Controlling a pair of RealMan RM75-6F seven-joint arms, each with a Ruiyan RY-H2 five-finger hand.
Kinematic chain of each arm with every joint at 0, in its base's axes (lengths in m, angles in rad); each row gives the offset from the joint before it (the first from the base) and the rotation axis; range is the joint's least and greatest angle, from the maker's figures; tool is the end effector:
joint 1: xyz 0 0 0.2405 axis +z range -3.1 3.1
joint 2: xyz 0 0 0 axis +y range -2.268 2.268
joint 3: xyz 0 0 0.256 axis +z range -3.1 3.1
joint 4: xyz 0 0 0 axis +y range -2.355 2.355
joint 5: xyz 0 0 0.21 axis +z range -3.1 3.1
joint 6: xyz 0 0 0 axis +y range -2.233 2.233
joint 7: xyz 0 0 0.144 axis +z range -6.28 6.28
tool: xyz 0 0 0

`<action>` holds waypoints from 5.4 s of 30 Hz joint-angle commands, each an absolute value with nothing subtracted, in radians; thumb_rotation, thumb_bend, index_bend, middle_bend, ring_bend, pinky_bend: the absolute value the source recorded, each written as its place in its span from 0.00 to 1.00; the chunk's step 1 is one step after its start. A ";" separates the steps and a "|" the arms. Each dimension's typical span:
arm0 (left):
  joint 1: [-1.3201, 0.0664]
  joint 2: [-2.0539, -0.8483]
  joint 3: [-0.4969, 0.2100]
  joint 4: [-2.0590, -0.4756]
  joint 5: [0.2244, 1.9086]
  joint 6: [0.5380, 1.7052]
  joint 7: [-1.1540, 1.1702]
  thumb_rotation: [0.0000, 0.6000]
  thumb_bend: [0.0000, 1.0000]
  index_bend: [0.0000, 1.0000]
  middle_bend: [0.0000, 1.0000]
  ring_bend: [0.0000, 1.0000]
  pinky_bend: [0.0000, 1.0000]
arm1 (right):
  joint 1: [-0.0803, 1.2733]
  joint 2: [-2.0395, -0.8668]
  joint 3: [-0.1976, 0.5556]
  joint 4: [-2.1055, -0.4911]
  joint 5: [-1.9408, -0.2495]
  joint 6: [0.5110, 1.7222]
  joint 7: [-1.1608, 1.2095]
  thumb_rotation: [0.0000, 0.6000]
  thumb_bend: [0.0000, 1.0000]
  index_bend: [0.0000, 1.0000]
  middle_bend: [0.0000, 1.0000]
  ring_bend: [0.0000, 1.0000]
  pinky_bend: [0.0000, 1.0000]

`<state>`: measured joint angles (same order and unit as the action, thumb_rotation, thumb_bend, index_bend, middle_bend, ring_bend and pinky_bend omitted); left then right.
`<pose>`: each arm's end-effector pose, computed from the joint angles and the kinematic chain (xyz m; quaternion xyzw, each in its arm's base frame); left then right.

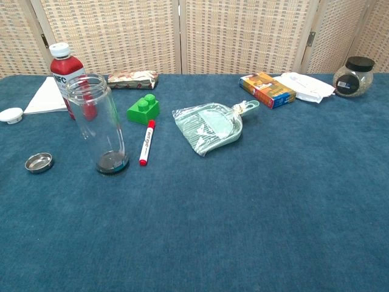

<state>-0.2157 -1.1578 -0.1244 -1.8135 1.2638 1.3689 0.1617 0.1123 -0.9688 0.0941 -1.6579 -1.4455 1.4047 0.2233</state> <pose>-0.2674 0.2259 0.1320 -0.5636 -0.4495 -0.3951 0.5694 -0.3132 -0.1987 0.2025 0.5608 -0.4346 0.4180 0.5673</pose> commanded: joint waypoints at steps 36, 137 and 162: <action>-0.467 -1.321 -0.152 -1.477 1.148 0.961 0.107 1.00 0.32 0.40 0.94 0.95 1.00 | 0.097 -0.934 0.102 -1.688 -1.448 1.436 0.212 1.00 0.22 0.26 0.38 0.24 0.33; -0.555 -1.072 -0.321 -1.722 1.283 0.970 -0.375 1.00 0.56 0.69 0.99 1.00 1.00 | 0.092 -0.924 0.100 -1.712 -1.450 1.428 0.202 1.00 0.22 0.26 0.38 0.24 0.33; -0.684 -1.169 -0.283 -1.704 1.240 0.885 -0.275 1.00 0.56 0.68 0.98 0.99 1.00 | 0.081 -0.917 0.125 -1.718 -1.422 1.462 0.195 1.00 0.21 0.26 0.38 0.24 0.33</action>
<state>-0.6826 -1.1681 -0.2841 -1.7048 1.2413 0.8850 -0.2772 0.0813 -0.9172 0.1251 -1.7181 -1.4219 1.4624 0.1952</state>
